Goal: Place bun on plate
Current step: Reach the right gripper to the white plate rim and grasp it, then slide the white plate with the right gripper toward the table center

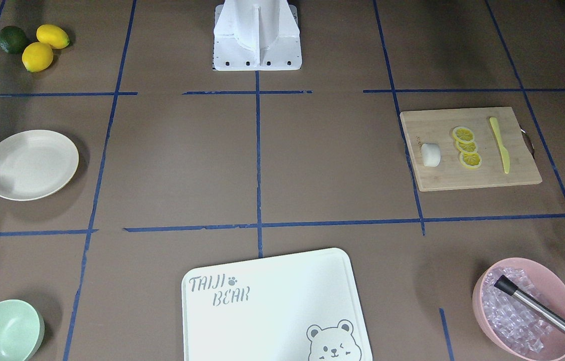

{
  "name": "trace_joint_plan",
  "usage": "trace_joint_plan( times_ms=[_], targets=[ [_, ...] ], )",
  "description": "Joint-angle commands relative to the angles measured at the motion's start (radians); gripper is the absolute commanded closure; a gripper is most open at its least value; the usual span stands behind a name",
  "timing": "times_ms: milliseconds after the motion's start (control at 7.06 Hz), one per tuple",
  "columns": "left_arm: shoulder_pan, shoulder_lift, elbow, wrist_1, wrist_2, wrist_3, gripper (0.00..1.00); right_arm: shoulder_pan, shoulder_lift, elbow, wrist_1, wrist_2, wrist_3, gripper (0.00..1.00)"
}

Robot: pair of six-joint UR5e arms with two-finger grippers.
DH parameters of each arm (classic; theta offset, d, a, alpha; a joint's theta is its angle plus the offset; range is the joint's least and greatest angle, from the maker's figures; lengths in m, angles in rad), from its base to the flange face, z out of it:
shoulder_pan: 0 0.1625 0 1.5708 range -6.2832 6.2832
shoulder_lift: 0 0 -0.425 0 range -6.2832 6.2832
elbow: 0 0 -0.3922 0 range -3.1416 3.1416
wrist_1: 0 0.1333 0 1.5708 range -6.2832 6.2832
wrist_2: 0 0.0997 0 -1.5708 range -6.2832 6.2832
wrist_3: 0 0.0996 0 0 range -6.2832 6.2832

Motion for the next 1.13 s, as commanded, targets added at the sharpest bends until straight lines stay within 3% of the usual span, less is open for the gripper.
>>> trace_joint_plan(
  times_ms=[0, 142, 425, 708, 991],
  targets=[
    [0.000, 0.000, 0.000, 0.000, 0.000, 0.000, 0.00, -0.081, 0.085, 0.117, -0.004, -0.007, 0.267, 0.94],
    [0.000, 0.000, 0.000, -0.002, 0.000, 0.000, 0.00, -0.162, 0.172, 0.113, -0.007, -0.031, 0.395, 0.90],
    [0.002, 0.000, 0.000, -0.002, 0.000, 0.000, 0.00, -0.378, 0.337, 0.094, -0.020, -0.254, 0.617, 0.90],
    [0.002, 0.000, 0.000, 0.000, 0.000, 0.000, 0.00, -0.484, 0.511, 0.103, -0.258, -0.381, 0.682, 0.89],
    [0.003, 0.000, 0.000, 0.000, -0.002, 0.000, 0.00, -0.656, 0.602, 0.058, -0.348, -0.623, 0.768, 0.88]
  ],
)
